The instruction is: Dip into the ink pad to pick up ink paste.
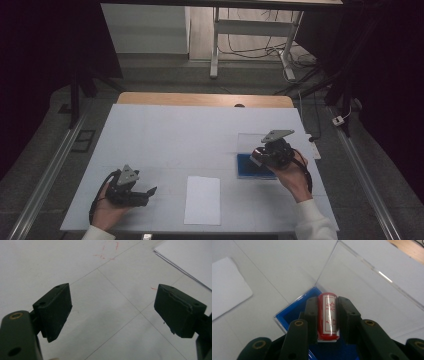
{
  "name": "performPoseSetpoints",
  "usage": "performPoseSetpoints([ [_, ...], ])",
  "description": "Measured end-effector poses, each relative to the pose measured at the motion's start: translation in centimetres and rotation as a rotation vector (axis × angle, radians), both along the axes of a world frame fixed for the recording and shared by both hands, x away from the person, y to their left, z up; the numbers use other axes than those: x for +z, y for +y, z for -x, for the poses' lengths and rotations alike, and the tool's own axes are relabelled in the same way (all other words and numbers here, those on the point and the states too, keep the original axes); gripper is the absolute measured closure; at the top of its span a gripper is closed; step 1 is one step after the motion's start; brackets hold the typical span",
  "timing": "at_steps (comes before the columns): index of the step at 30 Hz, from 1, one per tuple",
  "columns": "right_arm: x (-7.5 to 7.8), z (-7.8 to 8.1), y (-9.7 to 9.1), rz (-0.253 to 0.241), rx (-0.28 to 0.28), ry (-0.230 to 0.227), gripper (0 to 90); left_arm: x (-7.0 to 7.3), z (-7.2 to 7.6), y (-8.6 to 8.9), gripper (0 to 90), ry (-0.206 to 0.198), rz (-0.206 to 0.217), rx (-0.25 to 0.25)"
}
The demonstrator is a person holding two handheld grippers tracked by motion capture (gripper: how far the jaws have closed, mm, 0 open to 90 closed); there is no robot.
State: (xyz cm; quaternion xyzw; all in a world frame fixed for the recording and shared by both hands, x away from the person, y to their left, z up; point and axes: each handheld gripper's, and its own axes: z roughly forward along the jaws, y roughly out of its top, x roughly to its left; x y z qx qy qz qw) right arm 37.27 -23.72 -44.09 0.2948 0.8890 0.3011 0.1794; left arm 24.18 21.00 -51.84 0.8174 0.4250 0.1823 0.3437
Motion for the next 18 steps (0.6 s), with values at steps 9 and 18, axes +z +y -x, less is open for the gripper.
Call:
performPoseSetpoints([
  [9,-1.1,-0.4,0.5,0.041,-0.009,0.031,70.2,0.0,0.0,0.0,14.8,0.003,-0.004,-0.003],
  [18,-2.2,-0.9,0.8,0.089,-0.013,0.064,70.1,-0.1,-0.1,-0.1,14.8,0.005,-0.009,-0.002],
])
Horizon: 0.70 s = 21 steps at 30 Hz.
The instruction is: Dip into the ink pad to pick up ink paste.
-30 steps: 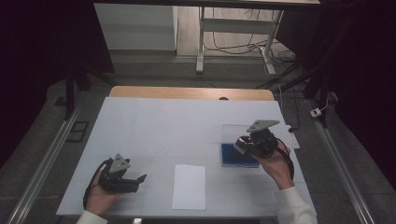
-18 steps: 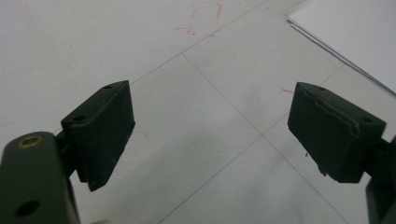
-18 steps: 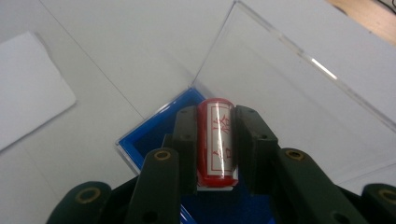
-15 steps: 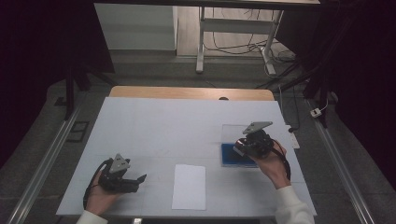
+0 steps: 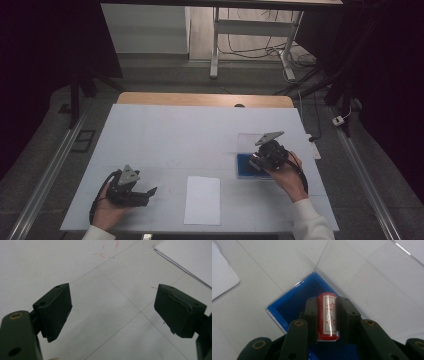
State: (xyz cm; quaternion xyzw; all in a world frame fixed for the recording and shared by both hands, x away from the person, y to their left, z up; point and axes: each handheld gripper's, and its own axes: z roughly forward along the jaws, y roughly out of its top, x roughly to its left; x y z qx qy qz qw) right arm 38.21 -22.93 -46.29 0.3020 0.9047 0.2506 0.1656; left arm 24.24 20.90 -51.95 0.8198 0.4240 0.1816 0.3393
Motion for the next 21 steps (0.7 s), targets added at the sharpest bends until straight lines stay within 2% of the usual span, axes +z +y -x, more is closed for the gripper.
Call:
performPoseSetpoints([
  [6,-0.01,-0.23,-0.21,-0.008,-0.014,0.022,70.2,0.0,-0.02,-0.02,14.8,0.002,0.0,0.0],
  [10,0.12,0.0,0.31,0.035,-0.016,0.013,70.2,0.01,0.0,0.0,14.9,0.001,-0.001,0.001],
  [14,0.12,0.02,0.58,0.053,-0.021,0.014,70.2,0.03,0.04,-0.04,14.8,0.0,-0.001,0.0],
  [18,-0.17,-0.11,0.51,0.052,-0.029,0.024,70.4,0.1,0.17,-0.01,14.9,-0.005,-0.001,0.006],
  [21,-0.41,-0.01,0.37,0.034,-0.035,0.015,70.5,0.18,0.27,-0.02,14.9,-0.011,-0.006,0.007],
])
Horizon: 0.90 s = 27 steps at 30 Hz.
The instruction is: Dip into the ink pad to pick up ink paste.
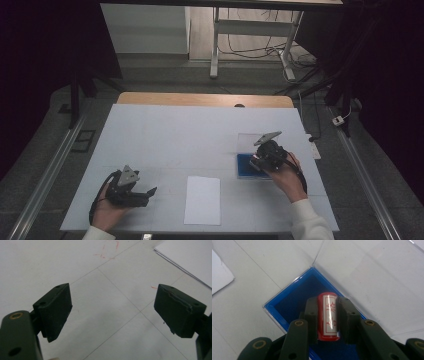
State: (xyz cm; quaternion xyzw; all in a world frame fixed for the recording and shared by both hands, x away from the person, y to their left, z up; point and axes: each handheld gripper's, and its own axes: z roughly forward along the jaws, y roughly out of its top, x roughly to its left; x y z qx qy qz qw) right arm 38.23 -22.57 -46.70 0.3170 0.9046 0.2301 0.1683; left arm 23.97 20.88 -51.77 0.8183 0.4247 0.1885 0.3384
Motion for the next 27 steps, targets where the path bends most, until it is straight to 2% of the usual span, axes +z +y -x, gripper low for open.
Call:
performPoseSetpoints([
  [5,-0.16,0.12,0.0,-0.001,-0.002,-0.007,70.6,0.02,0.01,-0.2,14.9,0.0,-0.001,-0.005],
  [14,-0.34,-0.09,-0.5,-0.04,0.004,0.003,70.6,0.0,-0.01,-0.31,14.9,0.002,-0.001,-0.009],
  [27,-0.45,-0.12,-0.62,-0.051,0.007,0.003,70.5,-0.08,-0.07,-0.32,14.9,0.005,-0.002,-0.011],
])
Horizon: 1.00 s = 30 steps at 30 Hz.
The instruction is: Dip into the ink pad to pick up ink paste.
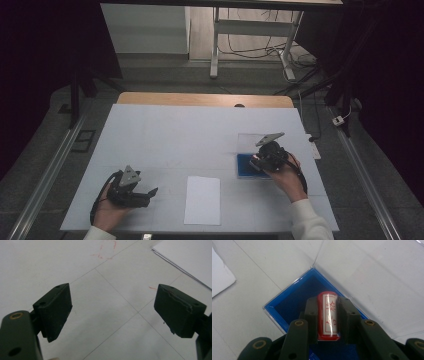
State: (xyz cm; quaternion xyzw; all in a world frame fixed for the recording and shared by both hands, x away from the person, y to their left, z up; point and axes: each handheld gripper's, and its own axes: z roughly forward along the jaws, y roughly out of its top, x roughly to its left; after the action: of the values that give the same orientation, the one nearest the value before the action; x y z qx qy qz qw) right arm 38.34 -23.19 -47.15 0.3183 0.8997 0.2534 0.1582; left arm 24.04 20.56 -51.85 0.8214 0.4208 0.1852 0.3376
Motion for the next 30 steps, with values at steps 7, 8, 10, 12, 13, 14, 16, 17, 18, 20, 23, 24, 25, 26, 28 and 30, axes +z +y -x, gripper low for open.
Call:
performPoseSetpoints([
  [7,0.0,0.0,0.0,0.003,0.005,-0.004,70.4,0.0,0.0,0.0,14.9,0.0,0.0,0.002],
  [8,0.0,0.1,0.0,0.004,0.009,-0.007,70.2,0.0,0.0,0.1,14.9,-0.002,0.003,0.002],
  [10,0.3,0.2,-0.1,-0.005,0.025,-0.029,70.1,0.1,0.0,0.2,14.9,-0.003,0.004,0.005],
  [12,0.6,0.4,-0.2,-0.012,0.031,-0.029,70.0,0.1,0.0,0.3,14.9,-0.005,0.007,0.009],
  [13,0.7,0.5,-0.2,-0.029,0.031,-0.029,70.0,0.0,-0.1,0.3,14.9,-0.006,0.005,0.009],
  [14,1.0,0.6,-0.3,-0.055,0.038,-0.028,70.0,0.0,-0.1,0.3,14.9,-0.004,0.005,0.01],
  [16,1.6,0.9,-0.1,-0.073,0.041,-0.044,69.9,0.0,-0.1,0.4,15.0,-0.003,0.001,0.013],
  [17,2.0,1.1,-0.1,-0.073,0.044,-0.058,70.0,0.0,-0.1,0.4,14.9,-0.002,0.001,0.013],
  [18,2.3,1.2,0.0,-0.083,0.046,-0.07,70.0,0.0,-0.1,0.4,14.9,-0.002,0.003,0.012],
  [20,2.9,1.5,-0.1,-0.1,0.054,-0.085,69.9,0.0,-0.1,0.4,14.9,-0.004,0.004,0.012],
  [23,3.4,1.8,-0.3,-0.128,0.056,-0.102,69.9,0.0,-0.1,0.4,15.0,-0.005,0.003,0.012],
  [24,3.6,1.8,-0.4,-0.131,0.055,-0.106,69.9,0.0,-0.1,0.4,14.9,-0.005,0.003,0.012],
  [25,3.6,1.9,-0.5,-0.137,0.054,-0.109,69.9,0.0,-0.1,0.4,14.9,-0.005,0.002,0.013],
  [26,3.7,1.9,-0.5,-0.144,0.055,-0.109,69.9,0.0,-0.1,0.4,15.0,-0.005,0.002,0.013],
  [28,3.9,2.0,-0.6,-0.155,0.058,-0.11,69.9,0.0,-0.1,0.4,14.9,-0.005,0.002,0.014],
  [30,4.1,2.1,-0.6,-0.158,0.062,-0.115,69.9,0.0,-0.1,0.4,15.0,-0.005,0.002,0.014],
])
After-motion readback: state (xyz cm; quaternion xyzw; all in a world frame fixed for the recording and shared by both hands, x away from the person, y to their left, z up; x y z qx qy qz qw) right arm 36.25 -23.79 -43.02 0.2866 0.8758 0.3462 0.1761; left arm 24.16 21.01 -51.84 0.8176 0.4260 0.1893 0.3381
